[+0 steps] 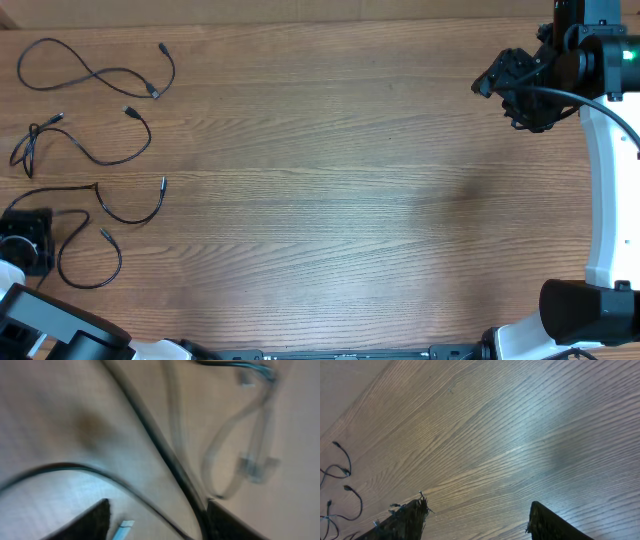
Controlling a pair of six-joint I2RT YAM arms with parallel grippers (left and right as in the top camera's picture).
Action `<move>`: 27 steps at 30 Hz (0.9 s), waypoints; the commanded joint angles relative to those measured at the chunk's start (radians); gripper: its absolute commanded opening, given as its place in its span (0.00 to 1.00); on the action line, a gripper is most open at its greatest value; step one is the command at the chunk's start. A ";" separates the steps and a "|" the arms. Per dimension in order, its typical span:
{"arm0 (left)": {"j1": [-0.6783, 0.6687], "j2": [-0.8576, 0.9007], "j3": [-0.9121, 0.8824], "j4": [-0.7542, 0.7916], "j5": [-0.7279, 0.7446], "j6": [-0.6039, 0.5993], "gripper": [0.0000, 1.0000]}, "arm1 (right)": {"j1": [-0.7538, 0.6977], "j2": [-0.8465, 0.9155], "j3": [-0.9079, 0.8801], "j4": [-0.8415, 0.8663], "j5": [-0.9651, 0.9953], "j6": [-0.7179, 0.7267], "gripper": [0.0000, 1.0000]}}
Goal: Untangle cables
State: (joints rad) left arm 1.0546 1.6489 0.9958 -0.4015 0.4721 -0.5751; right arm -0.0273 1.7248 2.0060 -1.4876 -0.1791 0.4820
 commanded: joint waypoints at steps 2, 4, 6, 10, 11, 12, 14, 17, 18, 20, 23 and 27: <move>0.006 0.005 0.015 -0.056 -0.324 0.144 0.66 | -0.001 -0.003 -0.004 -0.001 -0.005 -0.005 0.66; 0.006 0.005 0.015 -0.071 -0.400 0.157 0.71 | -0.001 -0.003 -0.004 -0.003 -0.005 -0.005 0.66; 0.006 0.005 0.015 -0.077 -0.427 0.161 0.60 | -0.001 -0.003 -0.004 -0.003 -0.005 -0.004 0.66; 0.006 0.005 0.015 -0.053 -0.245 0.161 0.51 | -0.001 -0.003 -0.004 -0.003 -0.009 -0.004 0.66; 0.006 0.005 0.015 -0.042 -0.181 0.161 0.51 | -0.001 -0.003 -0.004 -0.003 -0.011 -0.004 0.66; 0.006 0.005 0.015 -0.031 -0.127 0.161 0.50 | -0.001 -0.003 -0.004 -0.003 -0.015 -0.004 0.66; 0.006 0.004 0.015 -0.003 -0.026 0.160 0.49 | -0.001 -0.003 -0.004 -0.003 -0.017 -0.004 0.66; 0.006 0.003 0.019 0.017 0.007 0.116 0.48 | -0.001 -0.003 -0.004 -0.003 -0.017 -0.005 0.66; 0.006 0.002 0.024 0.016 0.004 0.112 0.53 | -0.001 -0.003 -0.004 -0.003 -0.017 -0.005 0.66; 0.006 -0.010 0.032 0.008 -0.028 0.131 0.65 | -0.001 -0.003 -0.004 -0.003 -0.017 -0.004 0.66; 0.006 -0.043 0.036 -0.023 -0.166 0.150 0.82 | -0.001 -0.003 -0.004 -0.003 -0.016 -0.004 0.66; 0.006 -0.102 0.036 -0.065 -0.334 0.180 0.96 | -0.001 -0.003 -0.004 -0.001 -0.017 -0.004 0.66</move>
State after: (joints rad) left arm 1.0561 1.6245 1.0023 -0.4500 0.2993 -0.4370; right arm -0.0273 1.7248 2.0060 -1.4929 -0.1871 0.4816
